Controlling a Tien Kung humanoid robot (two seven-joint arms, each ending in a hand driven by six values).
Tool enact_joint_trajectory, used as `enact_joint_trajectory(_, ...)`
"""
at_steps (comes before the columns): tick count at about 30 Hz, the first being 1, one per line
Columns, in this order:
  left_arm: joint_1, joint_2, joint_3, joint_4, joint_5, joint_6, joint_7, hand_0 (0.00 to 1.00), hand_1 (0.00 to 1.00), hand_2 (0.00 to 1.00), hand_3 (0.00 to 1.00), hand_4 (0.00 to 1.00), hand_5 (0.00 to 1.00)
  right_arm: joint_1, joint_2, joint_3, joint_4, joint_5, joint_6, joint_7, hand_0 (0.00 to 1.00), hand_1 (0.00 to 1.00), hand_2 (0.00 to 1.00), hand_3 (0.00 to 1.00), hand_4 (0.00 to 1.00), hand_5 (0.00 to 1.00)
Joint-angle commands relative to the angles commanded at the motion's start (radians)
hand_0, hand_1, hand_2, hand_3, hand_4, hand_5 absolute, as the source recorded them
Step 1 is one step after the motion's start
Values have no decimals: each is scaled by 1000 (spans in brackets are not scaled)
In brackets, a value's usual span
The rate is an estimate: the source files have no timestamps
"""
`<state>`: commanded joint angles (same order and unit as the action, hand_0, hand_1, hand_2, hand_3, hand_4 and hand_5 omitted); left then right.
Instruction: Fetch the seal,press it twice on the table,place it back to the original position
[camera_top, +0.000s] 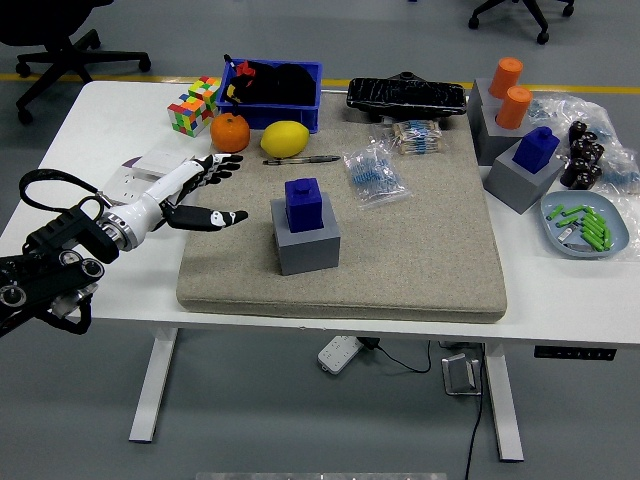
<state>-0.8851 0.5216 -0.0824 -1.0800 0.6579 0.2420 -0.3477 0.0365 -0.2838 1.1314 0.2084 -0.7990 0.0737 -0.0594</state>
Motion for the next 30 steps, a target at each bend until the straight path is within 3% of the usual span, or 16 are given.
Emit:
enact_joint_trajectory(5, 5, -17, -9, -15, 6, 1, 7, 897, 906, 913, 925, 887, 84, 1, -1, -8, 2, 2, 0, 0, 731, 682, 647, 615, 717, 515)
enact_joint_trajectory(7, 7, -32, -9, -12, 7, 2, 12, 897, 906, 913, 925, 887, 84, 1, -2, -13, 5, 4, -1, 1, 731, 682, 647, 615, 717, 515)
enact_joint_trajectory(8, 8, -40, -10, -8, 8, 4, 15, 894, 903, 909, 926, 888, 36, 2, -2, -16, 7, 4, -1, 1, 731, 682, 647, 615, 718, 515)
enact_joint_trajectory(21, 31, -138, -41, 48, -8, 18, 19, 887, 890, 897, 920, 869, 47, -4, 0, -23, 9, 7, -1, 1, 730, 683, 647, 615, 718, 515)
enact_joint_trajectory(30, 40, -175, -59, 78, -23, 20, 22, 878, 882, 886, 919, 880, 36, -4, 3, -18, 10, 5, 0, 2, 730, 682, 647, 615, 717, 516)
